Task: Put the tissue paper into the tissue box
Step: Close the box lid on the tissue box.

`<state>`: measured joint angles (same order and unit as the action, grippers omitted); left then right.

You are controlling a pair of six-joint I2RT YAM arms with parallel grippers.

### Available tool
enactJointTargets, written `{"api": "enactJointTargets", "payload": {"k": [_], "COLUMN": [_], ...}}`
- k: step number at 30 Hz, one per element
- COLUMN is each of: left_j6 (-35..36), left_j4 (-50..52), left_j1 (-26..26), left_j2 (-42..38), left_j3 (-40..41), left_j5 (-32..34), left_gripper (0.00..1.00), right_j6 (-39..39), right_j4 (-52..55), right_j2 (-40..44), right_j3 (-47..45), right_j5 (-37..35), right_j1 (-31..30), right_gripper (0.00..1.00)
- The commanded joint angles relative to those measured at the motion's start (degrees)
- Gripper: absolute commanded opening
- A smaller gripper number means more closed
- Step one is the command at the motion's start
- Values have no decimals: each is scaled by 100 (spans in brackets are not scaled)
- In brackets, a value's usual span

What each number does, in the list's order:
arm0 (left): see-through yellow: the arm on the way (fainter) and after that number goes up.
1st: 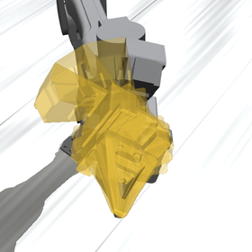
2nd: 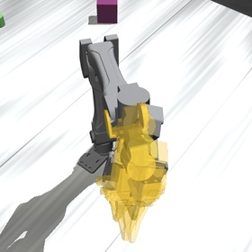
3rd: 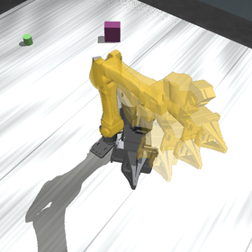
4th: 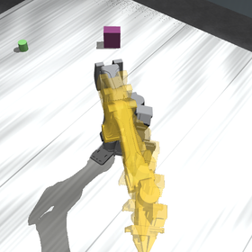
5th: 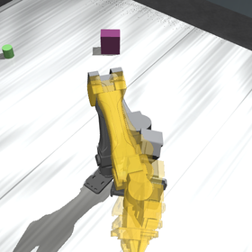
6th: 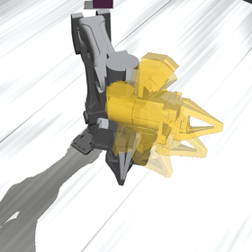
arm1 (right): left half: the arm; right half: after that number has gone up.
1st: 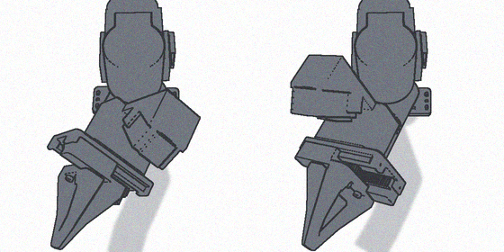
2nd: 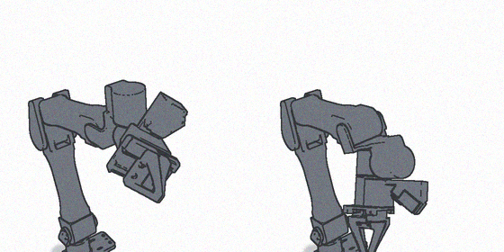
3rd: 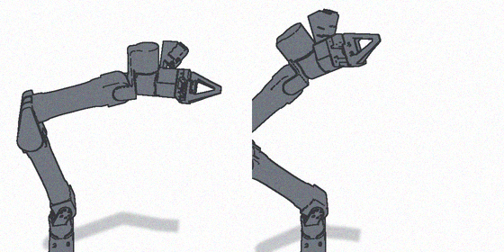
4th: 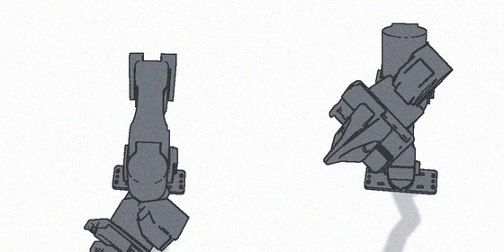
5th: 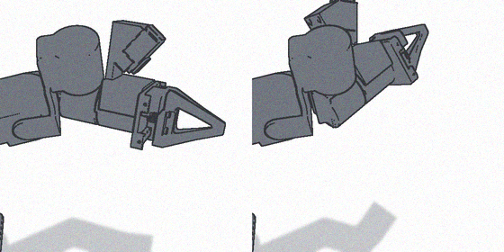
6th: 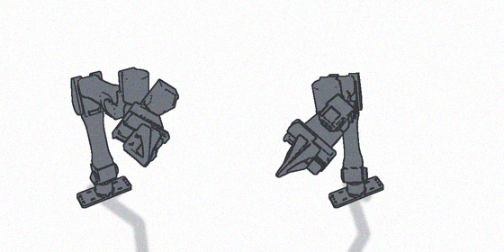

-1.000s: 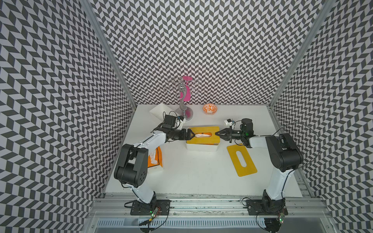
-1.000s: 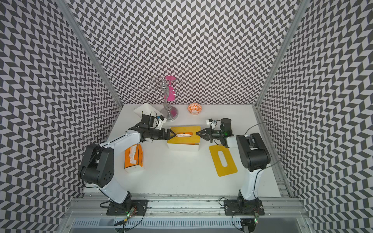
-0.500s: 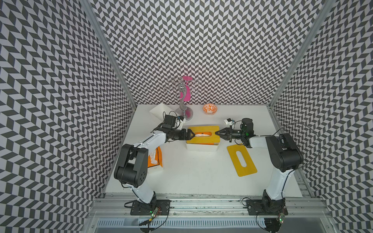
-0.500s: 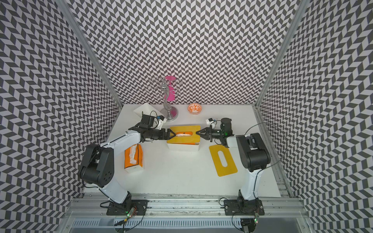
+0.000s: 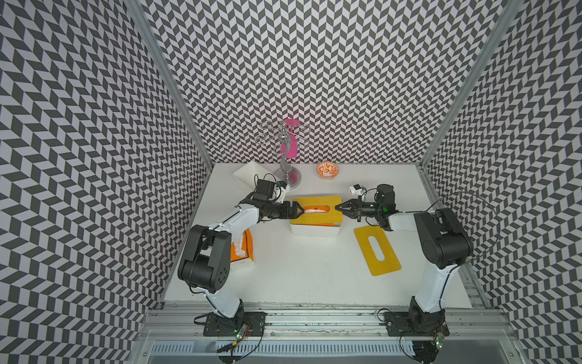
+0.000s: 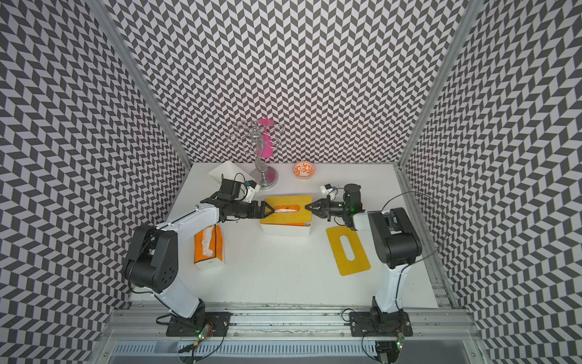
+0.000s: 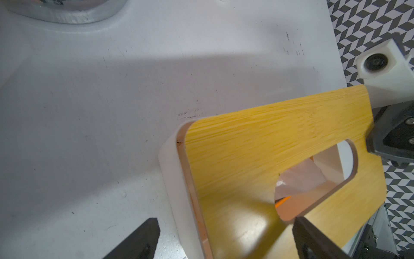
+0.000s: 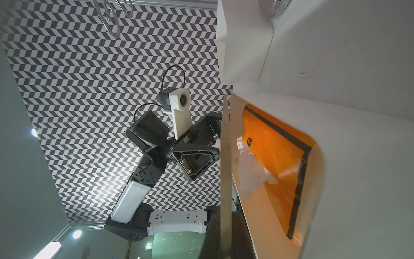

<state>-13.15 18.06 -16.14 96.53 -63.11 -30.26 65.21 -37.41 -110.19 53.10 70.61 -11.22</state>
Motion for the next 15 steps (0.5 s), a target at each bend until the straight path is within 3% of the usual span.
{"api": "enactJointTargets", "payload": {"k": [1, 15], "left_j6": [-4, -4], "left_j4": [-26, -14], "left_j1": [-29, -29], "left_j2": [-90, -82], "left_j3": [-53, -53], "left_j5": [12, 11], "left_gripper": [97, 97], "right_j6": [-9, -60], "right_j4": [-357, -355], "right_j2": [-85, -199], "right_j3": [139, 73], "right_j5": [127, 76], "right_j1": [-47, -45], "right_gripper": [0, 0]}}
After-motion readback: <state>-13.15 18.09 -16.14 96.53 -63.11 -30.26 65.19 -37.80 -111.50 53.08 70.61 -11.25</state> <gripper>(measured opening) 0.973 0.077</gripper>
